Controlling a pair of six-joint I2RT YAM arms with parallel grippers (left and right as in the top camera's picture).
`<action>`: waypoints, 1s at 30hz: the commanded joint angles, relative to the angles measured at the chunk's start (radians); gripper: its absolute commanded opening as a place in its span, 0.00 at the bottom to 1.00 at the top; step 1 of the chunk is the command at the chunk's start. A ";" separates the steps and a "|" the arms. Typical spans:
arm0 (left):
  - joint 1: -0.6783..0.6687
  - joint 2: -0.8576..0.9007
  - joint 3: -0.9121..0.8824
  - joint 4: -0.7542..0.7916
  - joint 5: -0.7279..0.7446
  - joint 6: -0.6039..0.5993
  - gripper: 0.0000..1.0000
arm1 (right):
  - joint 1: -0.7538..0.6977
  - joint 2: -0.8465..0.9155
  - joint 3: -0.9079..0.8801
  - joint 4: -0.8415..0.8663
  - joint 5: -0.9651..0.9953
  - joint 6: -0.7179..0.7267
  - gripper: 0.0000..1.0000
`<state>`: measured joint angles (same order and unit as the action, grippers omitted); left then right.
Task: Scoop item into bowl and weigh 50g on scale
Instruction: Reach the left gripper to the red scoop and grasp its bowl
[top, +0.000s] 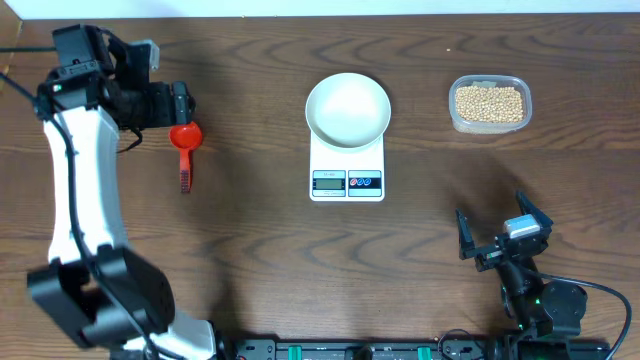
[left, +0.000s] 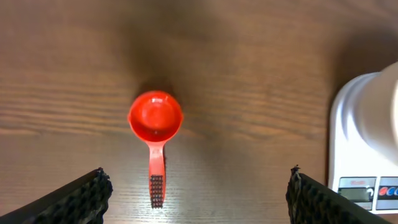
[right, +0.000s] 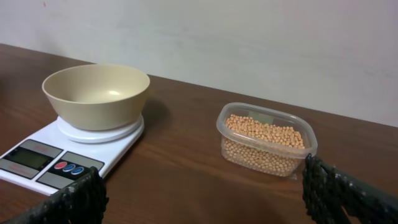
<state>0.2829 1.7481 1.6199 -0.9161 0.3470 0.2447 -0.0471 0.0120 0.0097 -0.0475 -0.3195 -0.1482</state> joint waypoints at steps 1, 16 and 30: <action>0.009 0.058 0.020 0.004 0.002 0.017 0.92 | 0.008 -0.006 -0.004 -0.001 0.004 -0.014 0.99; 0.039 0.314 0.019 0.121 -0.079 0.041 0.70 | 0.008 -0.006 -0.004 0.000 0.004 -0.014 0.99; 0.068 0.438 0.019 0.180 -0.079 0.057 0.50 | 0.008 -0.006 -0.004 -0.001 0.003 -0.014 0.99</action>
<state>0.3580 2.1483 1.6218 -0.7444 0.2779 0.2935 -0.0471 0.0120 0.0097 -0.0471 -0.3195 -0.1482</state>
